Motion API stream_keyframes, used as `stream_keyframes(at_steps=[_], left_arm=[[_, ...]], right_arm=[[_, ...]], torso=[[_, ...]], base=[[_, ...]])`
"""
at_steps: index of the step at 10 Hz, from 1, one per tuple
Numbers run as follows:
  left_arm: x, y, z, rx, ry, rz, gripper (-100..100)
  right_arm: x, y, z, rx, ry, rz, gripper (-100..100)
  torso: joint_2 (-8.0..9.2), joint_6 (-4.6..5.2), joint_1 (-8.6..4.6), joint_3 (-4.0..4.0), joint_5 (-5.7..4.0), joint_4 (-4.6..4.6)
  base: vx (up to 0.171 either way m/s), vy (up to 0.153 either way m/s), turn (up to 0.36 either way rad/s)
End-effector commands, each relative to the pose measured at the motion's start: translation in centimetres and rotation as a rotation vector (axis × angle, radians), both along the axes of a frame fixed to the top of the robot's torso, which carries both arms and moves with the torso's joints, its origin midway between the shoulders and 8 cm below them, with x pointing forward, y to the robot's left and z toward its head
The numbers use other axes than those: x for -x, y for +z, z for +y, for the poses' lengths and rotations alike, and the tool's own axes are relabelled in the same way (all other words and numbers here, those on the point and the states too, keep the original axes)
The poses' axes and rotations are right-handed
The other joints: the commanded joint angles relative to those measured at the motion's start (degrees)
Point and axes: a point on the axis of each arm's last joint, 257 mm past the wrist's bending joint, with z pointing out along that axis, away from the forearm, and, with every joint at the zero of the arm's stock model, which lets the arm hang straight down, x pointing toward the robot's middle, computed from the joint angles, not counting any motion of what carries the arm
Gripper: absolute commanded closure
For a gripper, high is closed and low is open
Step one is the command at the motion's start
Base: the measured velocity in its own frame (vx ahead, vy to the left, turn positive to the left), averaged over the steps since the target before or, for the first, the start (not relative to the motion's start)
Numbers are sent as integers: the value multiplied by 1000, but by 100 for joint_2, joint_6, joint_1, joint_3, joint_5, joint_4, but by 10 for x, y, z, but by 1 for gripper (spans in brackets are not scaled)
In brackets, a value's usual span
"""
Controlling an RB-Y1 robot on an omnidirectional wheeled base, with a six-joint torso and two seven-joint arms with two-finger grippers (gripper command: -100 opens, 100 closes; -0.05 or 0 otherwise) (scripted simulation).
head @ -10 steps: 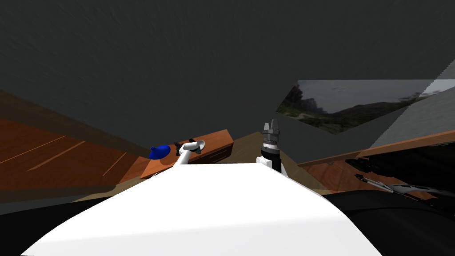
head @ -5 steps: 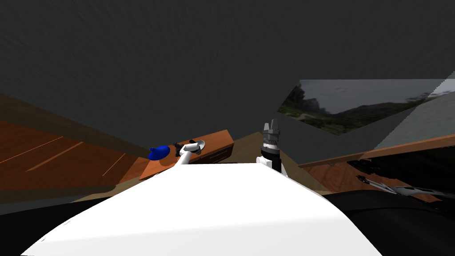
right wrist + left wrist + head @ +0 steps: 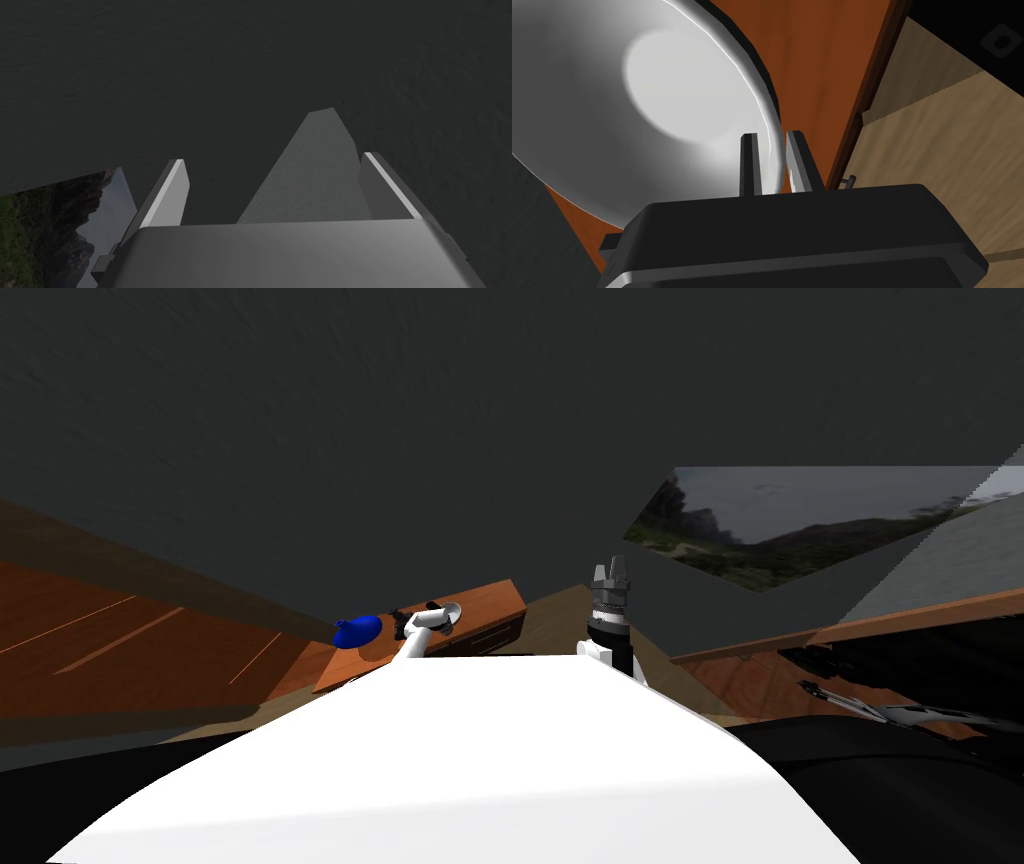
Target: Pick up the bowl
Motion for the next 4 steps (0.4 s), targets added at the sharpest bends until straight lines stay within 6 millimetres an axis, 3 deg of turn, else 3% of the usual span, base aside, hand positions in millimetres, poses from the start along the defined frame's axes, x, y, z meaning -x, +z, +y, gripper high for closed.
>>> stream_keyframes(at_steps=[1, 3, 4], left_arm=[[-4, 8, 3, -1, 2, 1, 100], [-6, 10, 1, -1, 3, -1, 100], [-6, 10, 2, -1, 3, 1, 0]], right_arm=[[0, 0, 0, 0, 0, 0, 0], [0, 0, 0, 0, 0, 0, 0], [0, 0, 0, 0, 0, 0, 0]], torso=[[0, 0, 0, 0, 0, 0], [16, -2, -4, 10, -3, 4], [8, -3, -3, 6, -2, 2]], base=[[-62, -7, -21], [-41, -6, -10], [0, 0, 0]])
